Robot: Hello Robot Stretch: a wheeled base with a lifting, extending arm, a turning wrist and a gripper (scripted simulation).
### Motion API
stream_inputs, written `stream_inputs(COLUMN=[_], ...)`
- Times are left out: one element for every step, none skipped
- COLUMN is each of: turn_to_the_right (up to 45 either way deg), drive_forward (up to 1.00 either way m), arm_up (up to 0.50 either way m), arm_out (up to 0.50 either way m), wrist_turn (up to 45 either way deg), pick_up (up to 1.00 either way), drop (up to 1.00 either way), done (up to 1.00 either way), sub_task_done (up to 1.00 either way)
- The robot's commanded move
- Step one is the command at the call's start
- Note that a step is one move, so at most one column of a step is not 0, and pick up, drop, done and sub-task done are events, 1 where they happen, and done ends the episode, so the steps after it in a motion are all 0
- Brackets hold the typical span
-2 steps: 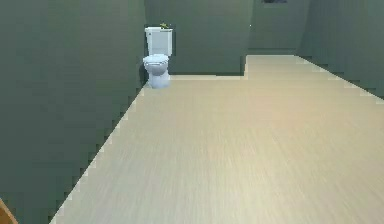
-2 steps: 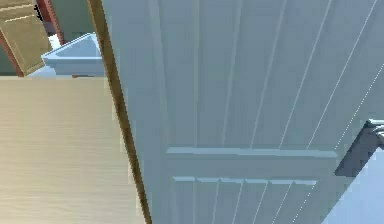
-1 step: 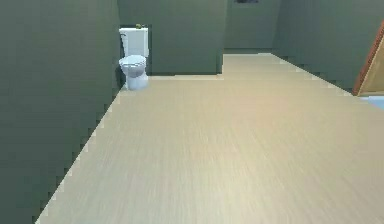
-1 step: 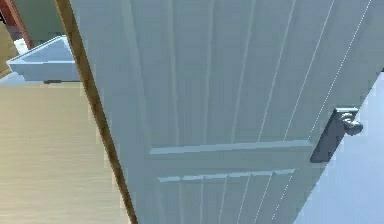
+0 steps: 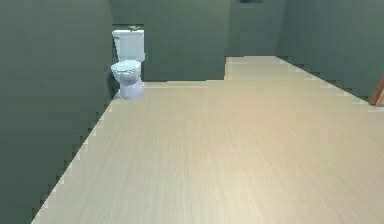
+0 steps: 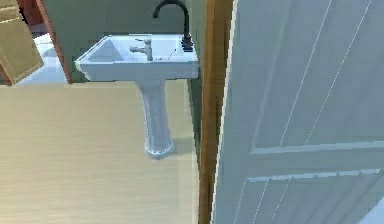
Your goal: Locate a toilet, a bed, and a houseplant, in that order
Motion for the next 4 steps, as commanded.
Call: stream_inputs(turn_to_the_right=[-3.0,0.0,0.0,-6.0], drive_forward=[0.00,1.00,1.00,0.00], arm_up=[0.00,0.00,0.00,0.00], arm_out=[0.00,0.00,0.00,0.00], wrist_turn=[0.0,0.0,0.0,0.0], pick_up=[0.00,0.00,0.00,0.00], drop=[0.00,0.00,0.00,0.00], done=[0.00,0.00,0.00,0.00], sub_task_done=[0.00,0.00,0.00,0.00])
